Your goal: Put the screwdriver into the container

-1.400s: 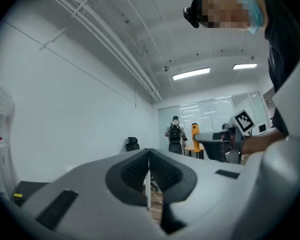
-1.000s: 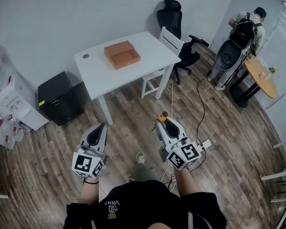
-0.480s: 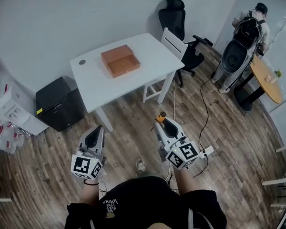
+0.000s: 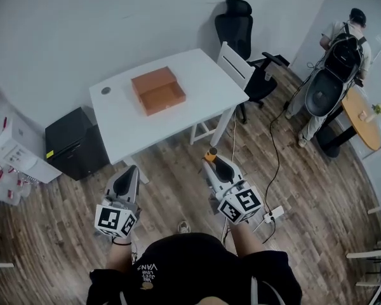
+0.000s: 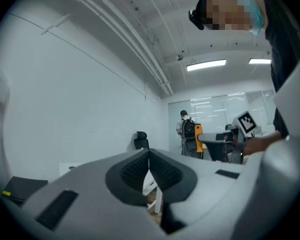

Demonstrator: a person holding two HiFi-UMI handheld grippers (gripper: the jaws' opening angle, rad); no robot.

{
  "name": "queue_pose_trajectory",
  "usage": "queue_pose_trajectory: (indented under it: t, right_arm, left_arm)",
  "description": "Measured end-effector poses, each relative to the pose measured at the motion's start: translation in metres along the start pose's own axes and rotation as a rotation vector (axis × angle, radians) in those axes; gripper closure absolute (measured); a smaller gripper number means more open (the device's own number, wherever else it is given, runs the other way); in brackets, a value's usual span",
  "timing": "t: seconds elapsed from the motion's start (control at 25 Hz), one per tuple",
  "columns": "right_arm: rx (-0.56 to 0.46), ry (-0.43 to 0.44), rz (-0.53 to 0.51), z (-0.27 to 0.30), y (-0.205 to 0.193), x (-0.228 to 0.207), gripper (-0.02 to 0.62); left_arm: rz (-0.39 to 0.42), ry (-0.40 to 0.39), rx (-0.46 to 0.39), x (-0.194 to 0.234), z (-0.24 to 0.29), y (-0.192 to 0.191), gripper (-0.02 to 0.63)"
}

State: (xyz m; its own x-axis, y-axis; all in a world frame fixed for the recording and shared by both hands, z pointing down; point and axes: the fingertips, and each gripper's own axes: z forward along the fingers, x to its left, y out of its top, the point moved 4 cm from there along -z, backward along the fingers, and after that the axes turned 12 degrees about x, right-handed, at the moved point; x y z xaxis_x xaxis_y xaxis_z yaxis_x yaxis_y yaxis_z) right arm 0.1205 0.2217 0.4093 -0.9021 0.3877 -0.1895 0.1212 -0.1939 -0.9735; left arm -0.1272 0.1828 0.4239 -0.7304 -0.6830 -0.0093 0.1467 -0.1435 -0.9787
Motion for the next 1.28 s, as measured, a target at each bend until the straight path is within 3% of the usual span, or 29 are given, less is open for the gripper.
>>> queue_pose_trajectory:
  t: [0.72, 1.28]
  right_arm:
    - [0.04, 0.052, 0.005, 0.079, 0.006, -0.055, 0.482]
    - [0.034, -0.005, -0.001, 0.176, 0.039, -0.087, 0.482]
  left_arm:
    - [-0.007, 0.027, 0.022, 0.04, 0.074, 0.009, 0.592]
    - [-0.006, -0.028, 0.015, 0.127, 0.154, 0.031, 0.592]
